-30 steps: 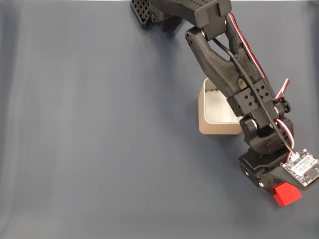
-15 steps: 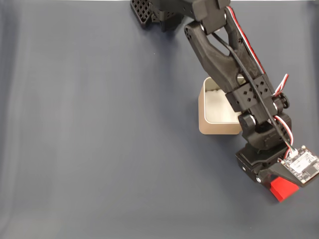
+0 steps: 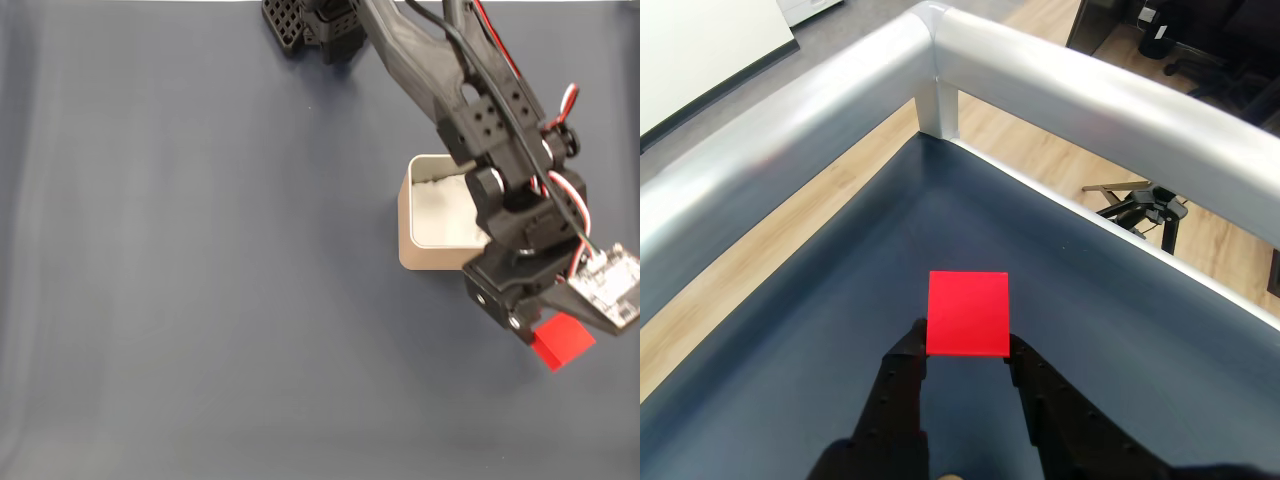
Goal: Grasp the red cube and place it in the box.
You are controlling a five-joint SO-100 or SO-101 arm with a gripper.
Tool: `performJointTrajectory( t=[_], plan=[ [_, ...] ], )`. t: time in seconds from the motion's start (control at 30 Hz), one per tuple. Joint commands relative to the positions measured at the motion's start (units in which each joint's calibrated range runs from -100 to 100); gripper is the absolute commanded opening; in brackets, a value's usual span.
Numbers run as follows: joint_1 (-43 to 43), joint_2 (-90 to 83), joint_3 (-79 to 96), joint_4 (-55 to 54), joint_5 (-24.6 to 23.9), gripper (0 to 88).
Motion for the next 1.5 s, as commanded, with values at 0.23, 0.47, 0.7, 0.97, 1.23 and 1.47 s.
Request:
performJointTrajectory(
  t=[0.23,0.47,0.7,0.97,1.23,1.47],
  plan=[
    [1.8,-19.4,9.7,3.5,1.0,14.1],
    [2.0,-29.4,17.9,5.2,1.1,14.0],
    [2.2,-39.5,26.5,7.2,1.3,14.0],
    [1.7,-52.5,40.0,8.4,1.4,14.0],
    [2.3,-64.1,53.3,8.7,2.2,13.9],
    [2.6,-67.9,57.6,8.7,2.5,13.9]
  ],
)
